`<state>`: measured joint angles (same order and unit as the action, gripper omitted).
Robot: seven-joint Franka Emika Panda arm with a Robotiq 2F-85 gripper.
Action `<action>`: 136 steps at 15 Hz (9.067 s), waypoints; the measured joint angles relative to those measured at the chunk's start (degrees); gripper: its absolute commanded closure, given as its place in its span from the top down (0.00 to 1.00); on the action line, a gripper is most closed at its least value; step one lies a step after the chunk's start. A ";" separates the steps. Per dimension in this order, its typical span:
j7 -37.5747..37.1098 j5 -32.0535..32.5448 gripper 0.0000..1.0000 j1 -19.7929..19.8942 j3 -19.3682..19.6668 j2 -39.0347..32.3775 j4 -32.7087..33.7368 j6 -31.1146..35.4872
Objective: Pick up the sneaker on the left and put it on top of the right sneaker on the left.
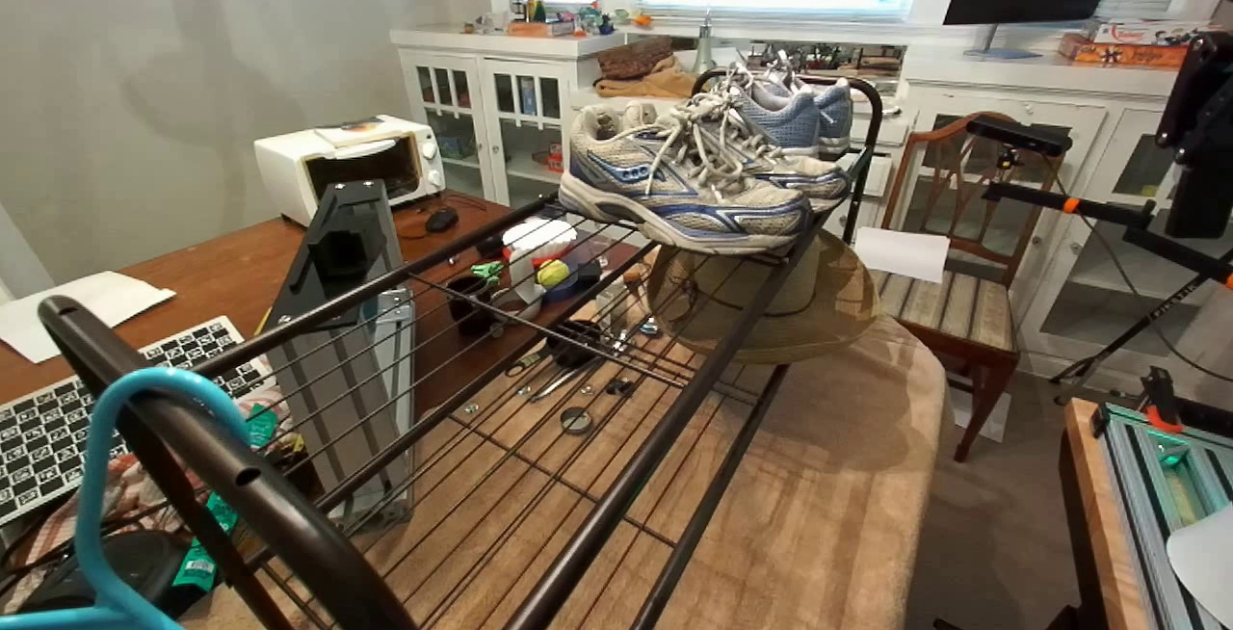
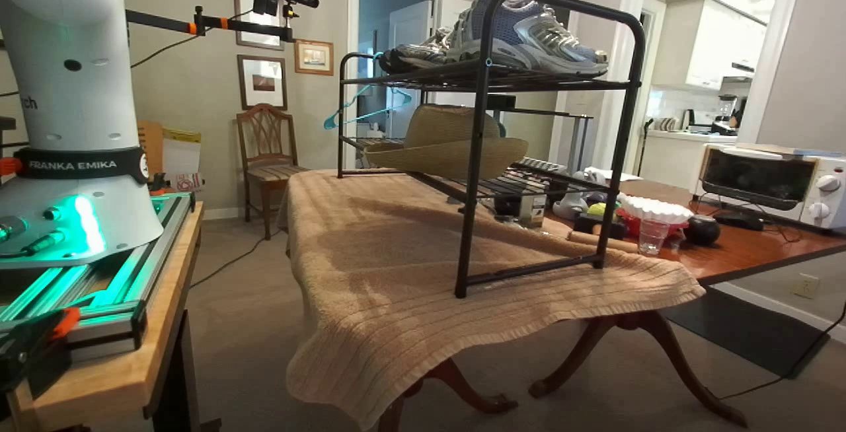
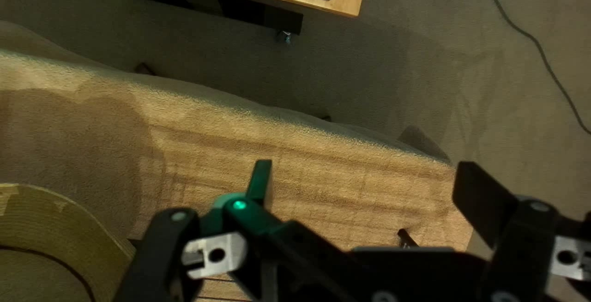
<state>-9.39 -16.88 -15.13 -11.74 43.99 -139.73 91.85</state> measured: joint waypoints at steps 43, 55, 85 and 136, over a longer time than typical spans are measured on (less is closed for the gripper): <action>-1.97 17.39 1.00 10.39 0.18 -29.20 21.58 35.76; -6.79 25.78 1.00 10.24 0.17 -40.59 30.09 40.87; -13.83 31.71 0.58 8.68 4.13 -52.10 39.24 29.07; -0.55 20.83 0.03 12.67 9.38 -39.09 36.41 28.64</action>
<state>-9.94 3.95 -2.46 -2.36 4.90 -103.32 120.49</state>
